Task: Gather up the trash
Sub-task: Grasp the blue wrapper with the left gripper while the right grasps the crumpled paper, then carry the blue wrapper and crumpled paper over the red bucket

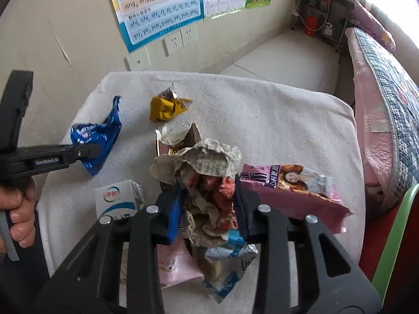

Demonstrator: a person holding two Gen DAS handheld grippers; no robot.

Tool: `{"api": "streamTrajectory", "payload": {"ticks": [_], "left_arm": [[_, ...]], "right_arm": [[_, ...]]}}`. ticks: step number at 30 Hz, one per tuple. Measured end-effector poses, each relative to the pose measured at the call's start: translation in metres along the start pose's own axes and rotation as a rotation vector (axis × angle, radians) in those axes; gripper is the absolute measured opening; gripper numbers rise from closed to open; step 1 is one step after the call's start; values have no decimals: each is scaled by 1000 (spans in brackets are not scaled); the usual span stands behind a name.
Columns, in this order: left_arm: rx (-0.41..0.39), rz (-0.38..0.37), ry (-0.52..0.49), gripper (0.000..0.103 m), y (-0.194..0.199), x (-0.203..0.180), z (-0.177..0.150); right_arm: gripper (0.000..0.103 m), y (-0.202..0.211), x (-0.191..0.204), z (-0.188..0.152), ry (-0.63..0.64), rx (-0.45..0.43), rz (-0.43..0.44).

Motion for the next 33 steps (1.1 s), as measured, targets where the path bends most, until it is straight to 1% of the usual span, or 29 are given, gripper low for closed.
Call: {"api": "streamTrajectory", "payload": {"ticks": [9, 18, 24, 33], "left_arm": [[-48, 2, -14, 3, 28, -3, -7], [-89, 6, -40, 3, 61, -14, -21], [-117, -10, -91, 3, 87, -36, -35], [-150, -47, -191, 3, 118, -86, -60]], "right_arm": [[32, 29, -7, 4, -50, -60, 17], [32, 60, -6, 0, -74, -111, 18], [32, 94, -9, -9, -103, -165, 1], [32, 140, -39, -36, -184, -226, -53]]}}
Point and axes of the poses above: each gripper's, at about its wrist camera, not at the fingertips, and y roughly against the way its jaws point, x to its left, z to its top, the point moved 2 cm from there along -y, roughly the way its jaws point, and after that the axes turned 5 degrees about y, right-handed, at the moved point
